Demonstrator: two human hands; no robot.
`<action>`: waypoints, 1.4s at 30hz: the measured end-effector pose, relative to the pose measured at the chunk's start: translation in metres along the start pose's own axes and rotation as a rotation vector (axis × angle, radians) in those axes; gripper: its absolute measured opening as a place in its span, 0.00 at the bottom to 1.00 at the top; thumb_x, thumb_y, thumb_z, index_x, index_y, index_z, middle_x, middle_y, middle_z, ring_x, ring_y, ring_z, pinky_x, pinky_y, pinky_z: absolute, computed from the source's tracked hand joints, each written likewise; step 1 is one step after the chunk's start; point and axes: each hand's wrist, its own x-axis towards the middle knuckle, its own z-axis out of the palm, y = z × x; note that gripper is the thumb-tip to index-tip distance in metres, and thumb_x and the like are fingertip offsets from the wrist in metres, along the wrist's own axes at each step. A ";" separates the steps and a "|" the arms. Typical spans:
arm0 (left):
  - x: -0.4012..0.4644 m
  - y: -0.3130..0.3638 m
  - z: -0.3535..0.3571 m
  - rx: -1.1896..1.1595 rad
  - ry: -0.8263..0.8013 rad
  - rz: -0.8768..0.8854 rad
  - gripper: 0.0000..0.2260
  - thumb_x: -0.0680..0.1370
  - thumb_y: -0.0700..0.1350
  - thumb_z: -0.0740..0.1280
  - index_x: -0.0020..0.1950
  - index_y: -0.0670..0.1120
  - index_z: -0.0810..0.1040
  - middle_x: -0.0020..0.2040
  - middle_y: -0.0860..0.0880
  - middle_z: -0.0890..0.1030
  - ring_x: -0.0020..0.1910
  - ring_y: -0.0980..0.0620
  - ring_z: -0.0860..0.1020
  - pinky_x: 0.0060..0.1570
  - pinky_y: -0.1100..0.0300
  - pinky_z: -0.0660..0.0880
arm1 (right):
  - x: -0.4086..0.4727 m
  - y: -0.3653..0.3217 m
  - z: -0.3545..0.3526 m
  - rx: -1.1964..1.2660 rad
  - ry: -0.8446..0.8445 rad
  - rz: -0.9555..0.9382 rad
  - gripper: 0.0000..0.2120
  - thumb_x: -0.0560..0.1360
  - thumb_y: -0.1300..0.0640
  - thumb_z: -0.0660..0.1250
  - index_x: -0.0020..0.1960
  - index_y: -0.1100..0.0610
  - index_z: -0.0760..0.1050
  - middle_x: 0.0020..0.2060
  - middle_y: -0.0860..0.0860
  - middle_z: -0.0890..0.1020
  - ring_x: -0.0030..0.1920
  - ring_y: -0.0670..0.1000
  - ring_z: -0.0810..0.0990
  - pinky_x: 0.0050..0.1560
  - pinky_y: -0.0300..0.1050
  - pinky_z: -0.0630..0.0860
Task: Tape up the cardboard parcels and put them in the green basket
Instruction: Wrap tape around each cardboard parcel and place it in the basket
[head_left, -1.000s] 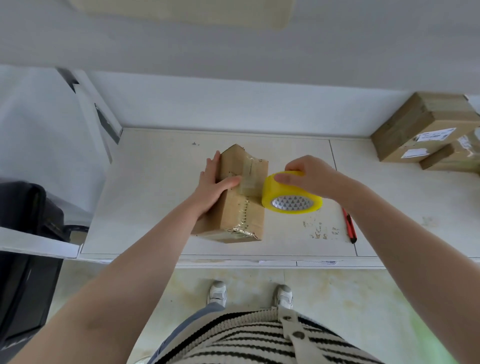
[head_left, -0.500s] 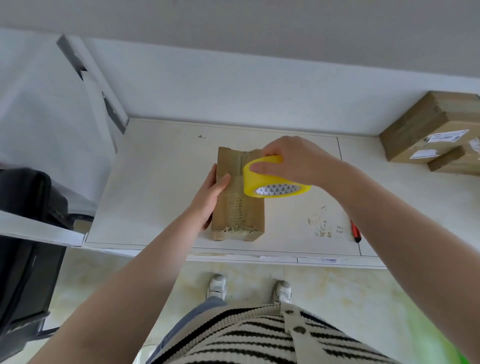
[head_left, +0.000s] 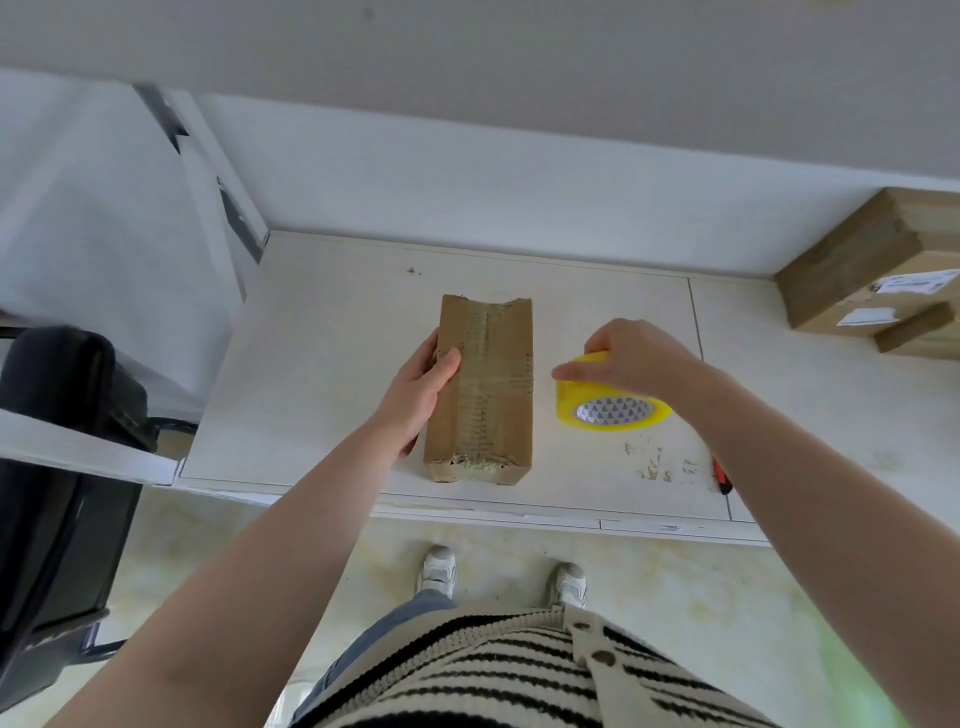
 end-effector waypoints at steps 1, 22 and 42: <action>0.000 0.002 -0.001 0.044 -0.008 0.001 0.19 0.84 0.48 0.61 0.75 0.50 0.68 0.66 0.50 0.79 0.64 0.51 0.78 0.68 0.47 0.72 | 0.003 0.002 0.006 0.014 -0.012 0.018 0.25 0.63 0.26 0.68 0.32 0.48 0.71 0.31 0.46 0.74 0.34 0.46 0.74 0.33 0.43 0.65; 0.018 0.003 0.052 1.711 0.205 0.371 0.34 0.80 0.62 0.34 0.80 0.43 0.38 0.81 0.44 0.38 0.79 0.46 0.37 0.77 0.44 0.39 | 0.017 0.003 0.034 0.097 -0.079 0.056 0.29 0.66 0.28 0.68 0.28 0.53 0.68 0.25 0.48 0.70 0.29 0.49 0.70 0.33 0.45 0.64; 0.022 0.010 0.046 1.582 0.256 0.227 0.52 0.64 0.82 0.40 0.80 0.55 0.37 0.78 0.41 0.29 0.76 0.39 0.29 0.73 0.33 0.35 | 0.010 0.012 0.025 0.124 0.027 0.091 0.25 0.74 0.33 0.62 0.43 0.54 0.82 0.35 0.50 0.80 0.35 0.48 0.77 0.35 0.43 0.71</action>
